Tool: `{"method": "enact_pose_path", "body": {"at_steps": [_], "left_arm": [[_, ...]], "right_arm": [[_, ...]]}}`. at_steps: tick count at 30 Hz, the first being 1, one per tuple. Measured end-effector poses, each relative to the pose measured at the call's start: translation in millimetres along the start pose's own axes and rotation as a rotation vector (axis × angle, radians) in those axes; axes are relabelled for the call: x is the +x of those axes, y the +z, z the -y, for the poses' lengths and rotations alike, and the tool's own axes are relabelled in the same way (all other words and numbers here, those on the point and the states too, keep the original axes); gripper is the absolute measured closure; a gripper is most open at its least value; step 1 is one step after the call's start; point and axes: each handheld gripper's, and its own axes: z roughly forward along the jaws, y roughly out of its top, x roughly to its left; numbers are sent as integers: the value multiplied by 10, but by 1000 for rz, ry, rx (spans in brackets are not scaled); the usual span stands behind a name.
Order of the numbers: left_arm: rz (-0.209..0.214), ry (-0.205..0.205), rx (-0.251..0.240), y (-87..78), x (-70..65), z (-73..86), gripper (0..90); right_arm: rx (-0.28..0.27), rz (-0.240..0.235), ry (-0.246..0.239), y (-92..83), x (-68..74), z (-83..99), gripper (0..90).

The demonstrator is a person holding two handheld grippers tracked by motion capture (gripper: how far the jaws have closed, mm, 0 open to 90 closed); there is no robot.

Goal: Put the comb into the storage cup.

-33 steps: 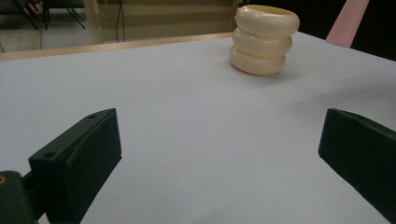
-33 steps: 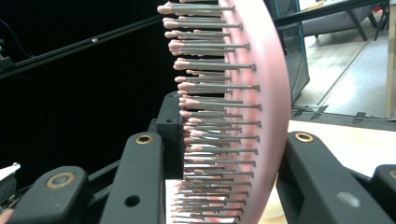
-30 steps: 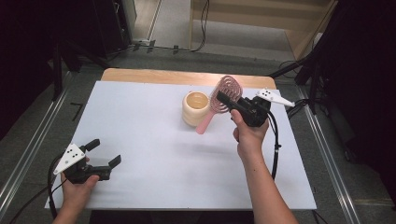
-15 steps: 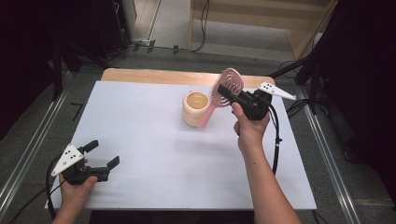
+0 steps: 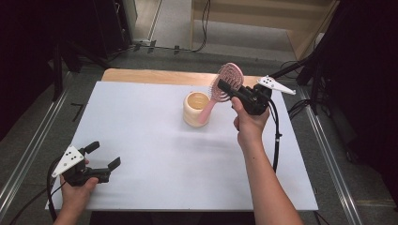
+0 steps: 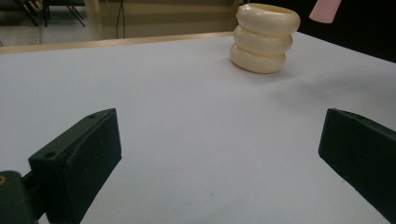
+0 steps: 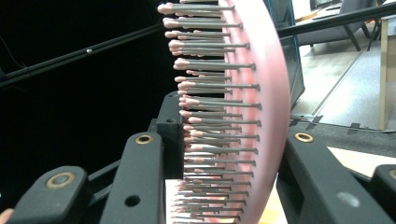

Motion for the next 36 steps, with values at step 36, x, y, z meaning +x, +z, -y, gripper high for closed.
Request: {"method": "enact_pose_path", "body": {"at_steps": [36], "left_arm": [[9, 8, -1, 7, -22, 5, 0]], "right_arm": [[-8, 27, -6, 246, -155, -247, 620]]}}
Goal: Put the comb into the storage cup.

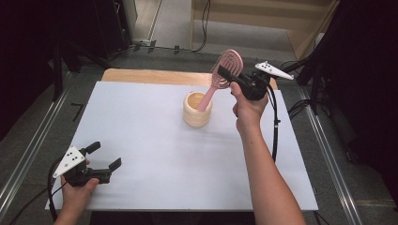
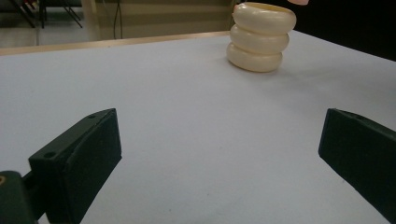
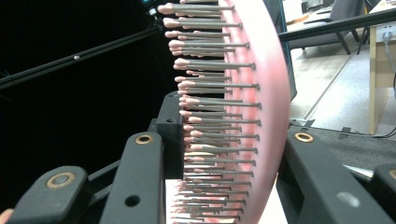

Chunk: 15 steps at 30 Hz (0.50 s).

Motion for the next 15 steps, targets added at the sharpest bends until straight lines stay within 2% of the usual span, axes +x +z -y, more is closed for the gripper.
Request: {"method": "enact_pose_path", "body": {"at_steps": [9, 15], "left_arm": [[1, -3, -3, -1, 1, 1, 0], [1, -1, -2, -1, 1, 2, 0]], "right_arm": [[-11, 1, 37, 46, -80, -2, 620], [-8, 9, 32, 88, -128, 10, 620]]}}
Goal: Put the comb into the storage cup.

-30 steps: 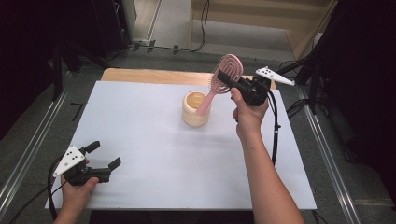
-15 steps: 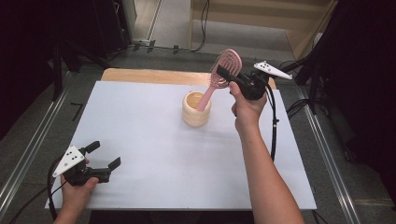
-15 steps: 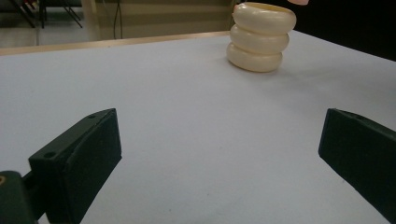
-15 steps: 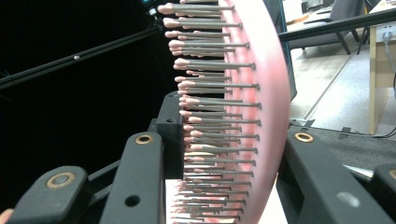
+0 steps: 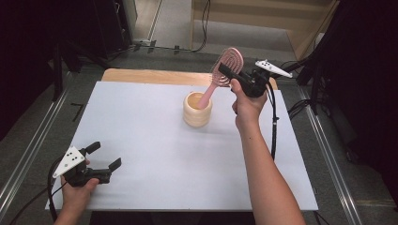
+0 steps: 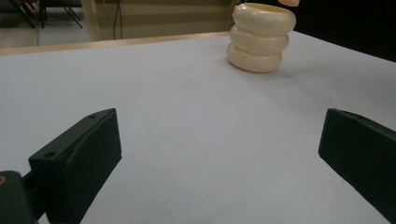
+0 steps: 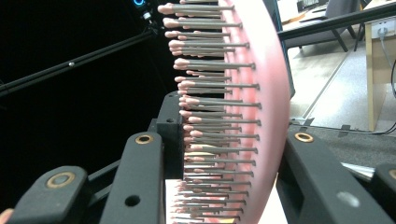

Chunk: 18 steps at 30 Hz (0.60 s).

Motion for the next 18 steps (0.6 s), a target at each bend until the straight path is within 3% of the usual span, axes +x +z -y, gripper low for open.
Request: {"method": "enact_pose_path", "body": {"at_steps": [18], "left_arm": [[7, 4, 0, -3, 1, 1, 0]], "right_arm": [[4, 15, -1, 170, -32, -32, 620]]}}
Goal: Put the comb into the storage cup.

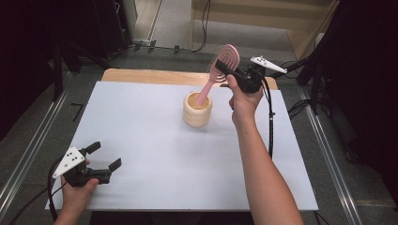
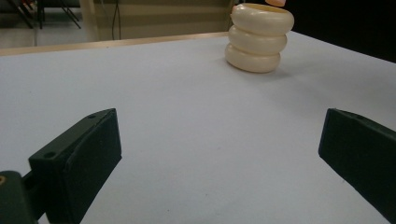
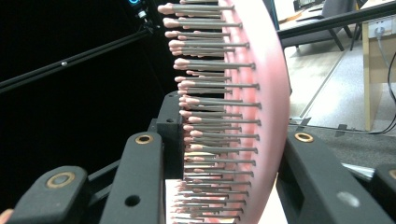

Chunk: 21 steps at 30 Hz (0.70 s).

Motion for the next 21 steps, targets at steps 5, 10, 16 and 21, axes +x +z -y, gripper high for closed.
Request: {"method": "enact_pose_path", "body": {"at_steps": [5, 10, 16, 21], "left_arm": [[1, 6, 2, 2, -7, 0, 0], [4, 7, 1, 5, -12, 1, 0], [6, 7, 0, 5, -12, 1, 0], [8, 9, 0, 7, -12, 1, 0]], "right_arm": [[4, 8, -3, 43, 4, -13, 620], [7, 14, -1, 69, -21, 2, 620], [22, 20, -7, 105, -40, 43, 620], [33, 24, -13, 134, -50, 88, 620]]}}
